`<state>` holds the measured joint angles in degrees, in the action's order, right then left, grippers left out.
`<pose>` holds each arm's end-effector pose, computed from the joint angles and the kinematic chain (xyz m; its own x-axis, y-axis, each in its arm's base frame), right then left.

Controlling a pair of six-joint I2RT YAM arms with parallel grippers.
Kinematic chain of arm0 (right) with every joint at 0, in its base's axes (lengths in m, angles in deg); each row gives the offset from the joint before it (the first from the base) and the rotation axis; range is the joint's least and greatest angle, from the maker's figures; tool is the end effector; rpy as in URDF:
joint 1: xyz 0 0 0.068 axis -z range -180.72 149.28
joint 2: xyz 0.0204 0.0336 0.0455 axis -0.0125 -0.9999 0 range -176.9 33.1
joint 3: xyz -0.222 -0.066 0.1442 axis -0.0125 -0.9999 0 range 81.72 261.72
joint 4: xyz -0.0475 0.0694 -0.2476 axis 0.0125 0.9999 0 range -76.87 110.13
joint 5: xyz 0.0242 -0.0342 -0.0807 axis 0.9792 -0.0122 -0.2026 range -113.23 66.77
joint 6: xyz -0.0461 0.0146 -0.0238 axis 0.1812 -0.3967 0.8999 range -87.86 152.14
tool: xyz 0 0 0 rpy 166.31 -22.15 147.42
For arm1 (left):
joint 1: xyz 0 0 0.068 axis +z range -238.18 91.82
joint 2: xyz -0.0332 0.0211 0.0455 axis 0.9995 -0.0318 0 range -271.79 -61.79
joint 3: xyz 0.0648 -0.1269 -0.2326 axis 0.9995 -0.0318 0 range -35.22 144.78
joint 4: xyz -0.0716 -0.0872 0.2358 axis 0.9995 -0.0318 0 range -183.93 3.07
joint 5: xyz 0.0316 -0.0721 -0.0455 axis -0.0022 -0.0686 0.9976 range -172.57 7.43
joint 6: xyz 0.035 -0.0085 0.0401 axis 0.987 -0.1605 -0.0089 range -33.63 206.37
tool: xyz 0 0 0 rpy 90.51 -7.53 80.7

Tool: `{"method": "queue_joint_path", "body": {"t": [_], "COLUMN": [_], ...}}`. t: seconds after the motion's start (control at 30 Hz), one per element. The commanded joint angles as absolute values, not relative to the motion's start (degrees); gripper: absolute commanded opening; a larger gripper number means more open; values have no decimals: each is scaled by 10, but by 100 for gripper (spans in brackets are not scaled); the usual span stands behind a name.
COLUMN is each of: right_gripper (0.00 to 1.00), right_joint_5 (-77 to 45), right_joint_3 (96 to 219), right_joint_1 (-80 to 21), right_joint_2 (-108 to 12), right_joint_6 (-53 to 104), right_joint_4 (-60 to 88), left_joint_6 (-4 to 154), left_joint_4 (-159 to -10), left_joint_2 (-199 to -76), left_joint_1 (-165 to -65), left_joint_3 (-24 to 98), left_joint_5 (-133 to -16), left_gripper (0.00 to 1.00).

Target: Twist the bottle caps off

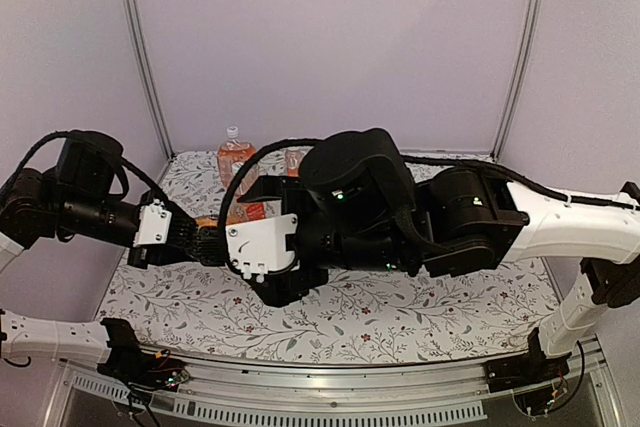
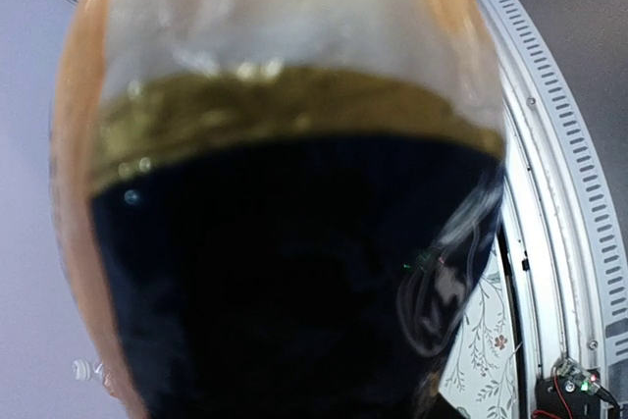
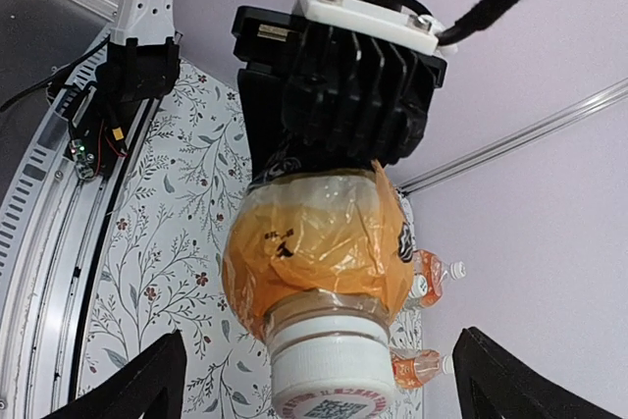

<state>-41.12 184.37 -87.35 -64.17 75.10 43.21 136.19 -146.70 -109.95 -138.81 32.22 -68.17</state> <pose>0.0338 0.3884 0.4130 0.6182 -0.5332 -0.5775 -0.7000 -0.0394 -0.7131 0.0806 -0.1122 0.3772 0.3980 0.6816 -0.6140 0.8752 -0.0814 0.4769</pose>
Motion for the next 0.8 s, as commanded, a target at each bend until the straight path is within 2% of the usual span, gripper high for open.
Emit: {"method": "queue_joint_path", "body": {"t": [0.0, 0.13, 0.27, 0.43, 0.57, 0.77], "right_gripper": [99, 99, 99, 98, 88, 68], "right_joint_5": [-462, -440, -312, -268, -270, -173], "right_joint_3": [1816, 1807, 1813, 1815, 1825, 1836], "right_joint_1": [-874, -854, -790, -734, -714, -693], "right_joint_2": [-634, -606, -587, -590, -603, -616], "right_joint_6": [713, 615, 401, 142, 72, 12], "right_joint_4": [406, 395, 390, 385, 397, 365], "left_joint_6": [1341, 1357, 1382, 1408, 1413, 1419], "left_joint_4": [-1402, -1323, -1221, -1169, -1167, -1168], "left_joint_2": [-1089, -1083, -1079, -1077, -1076, -1075], "left_joint_1": [-1393, -1393, -1393, -1393, -1394, -1393], "left_joint_3": [297, 263, 228, 211, 209, 209], "left_joint_5": [-746, -829, -916, -958, -957, -958], "left_gripper": [22, 22, 23, 23, 23, 23]}}
